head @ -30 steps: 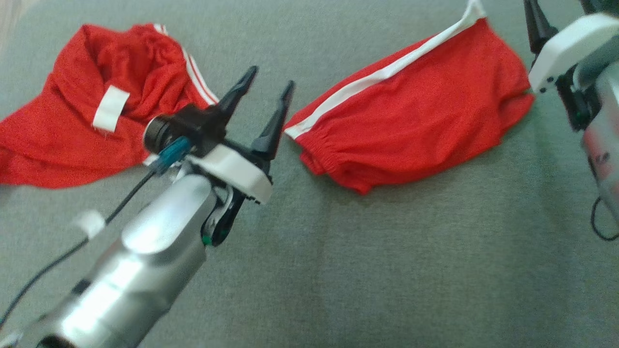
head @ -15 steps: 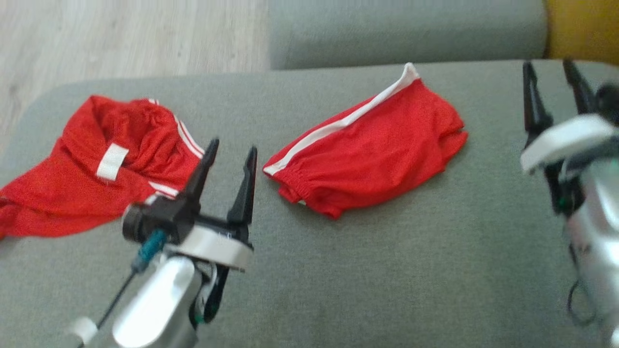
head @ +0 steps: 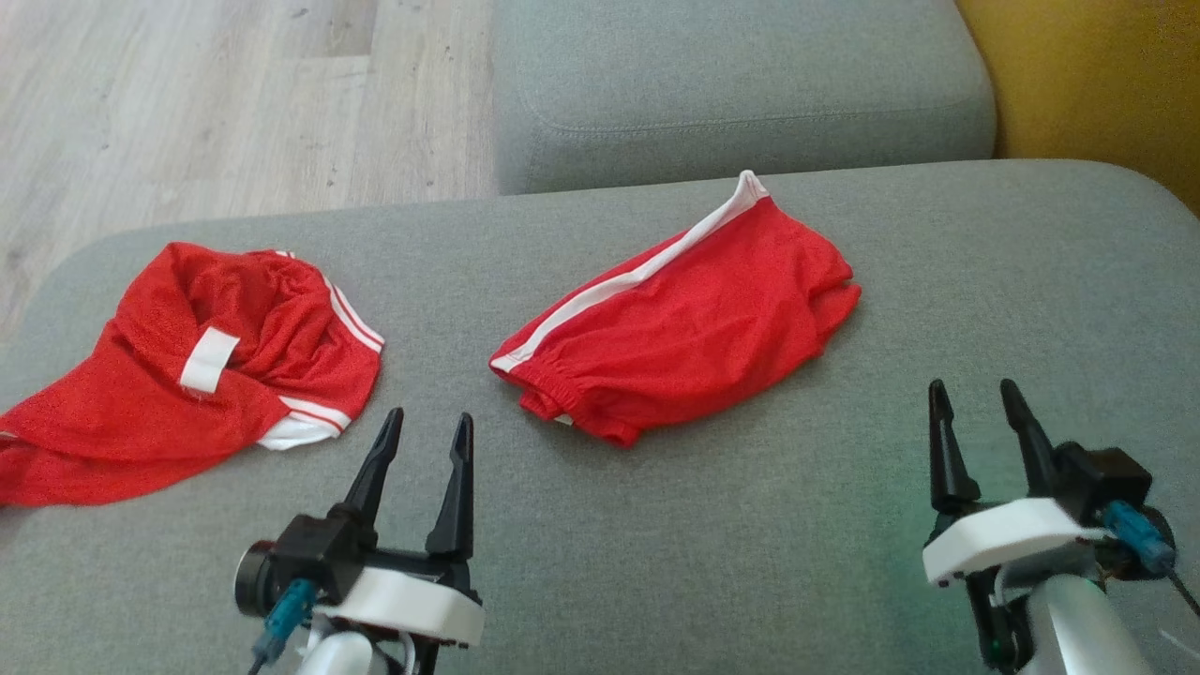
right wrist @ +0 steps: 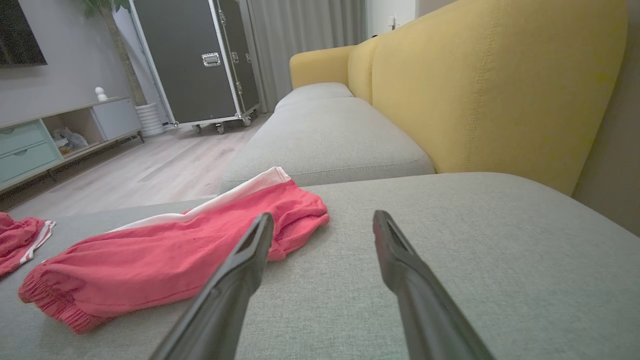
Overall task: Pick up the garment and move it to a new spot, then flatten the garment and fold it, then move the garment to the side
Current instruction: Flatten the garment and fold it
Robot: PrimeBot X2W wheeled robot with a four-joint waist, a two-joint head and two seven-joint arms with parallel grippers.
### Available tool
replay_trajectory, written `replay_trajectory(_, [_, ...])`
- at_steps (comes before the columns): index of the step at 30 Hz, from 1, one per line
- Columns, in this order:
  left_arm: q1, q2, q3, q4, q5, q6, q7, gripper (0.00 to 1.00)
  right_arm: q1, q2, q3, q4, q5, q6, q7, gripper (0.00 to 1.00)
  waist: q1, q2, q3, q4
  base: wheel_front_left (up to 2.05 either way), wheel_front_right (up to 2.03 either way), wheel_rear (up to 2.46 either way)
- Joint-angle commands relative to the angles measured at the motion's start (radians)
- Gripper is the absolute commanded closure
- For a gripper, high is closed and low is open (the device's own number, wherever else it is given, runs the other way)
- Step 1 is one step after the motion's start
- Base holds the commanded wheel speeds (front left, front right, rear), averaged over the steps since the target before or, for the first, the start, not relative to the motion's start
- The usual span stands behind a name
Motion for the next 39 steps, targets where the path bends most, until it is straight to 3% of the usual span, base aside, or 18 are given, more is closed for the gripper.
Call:
replay_trajectory(1, [-0.026, -0.005, 0.059, -0.039, 0.020, -0.011, -0.008, 0.00, -0.023, -0.001, 0.032, -0.059, 0.011, -0.001, 0.004, 0.00, 0.0002, -0.0001, 0.003, -0.002, 0.00, 0.00, 0.00])
replay_trajectory(9, [-0.015, -0.039, 0.115, -0.039, 0.080, -0.062, -0.008, 0.00, -0.010, 0.000, 0.052, -0.139, 0.049, -0.001, 0.037, 0.00, 0.0002, -0.0001, 0.050, 0.008, 0.00, 0.00, 0.00])
replay_trajectory(16, [-0.079, -0.056, 0.131, -0.027, 0.118, -0.103, -0.008, 0.00, -0.207, 0.000, -0.014, -0.087, 0.029, -0.001, 0.125, 0.00, 0.0002, -0.0001, 0.165, 0.063, 0.00, 0.00, 0.00])
replay_trajectory(23, [-0.161, -0.081, 0.111, -0.004, 0.152, -0.146, -0.008, 0.00, -0.523, 0.000, -0.238, 0.205, -0.011, -0.001, 0.251, 0.00, 0.0002, -0.0001, 0.272, 0.165, 0.00, 0.00, 0.00])
replay_trajectory(32, [-0.218, -0.101, 0.088, 0.014, 0.155, -0.167, -0.008, 0.00, -0.693, -0.014, -0.507, 0.452, -0.213, -0.001, 0.314, 0.00, 0.0002, -0.0001, 0.333, 0.230, 0.00, 0.00, 0.00])
replay_trajectory(39, [-0.239, -0.106, 0.080, 0.027, 0.161, -0.173, -0.008, 0.00, -0.728, -0.014, -0.687, 0.526, -0.397, -0.001, 0.322, 0.00, 0.0002, -0.0001, 0.344, 0.242, 0.00, 0.00, 0.00])
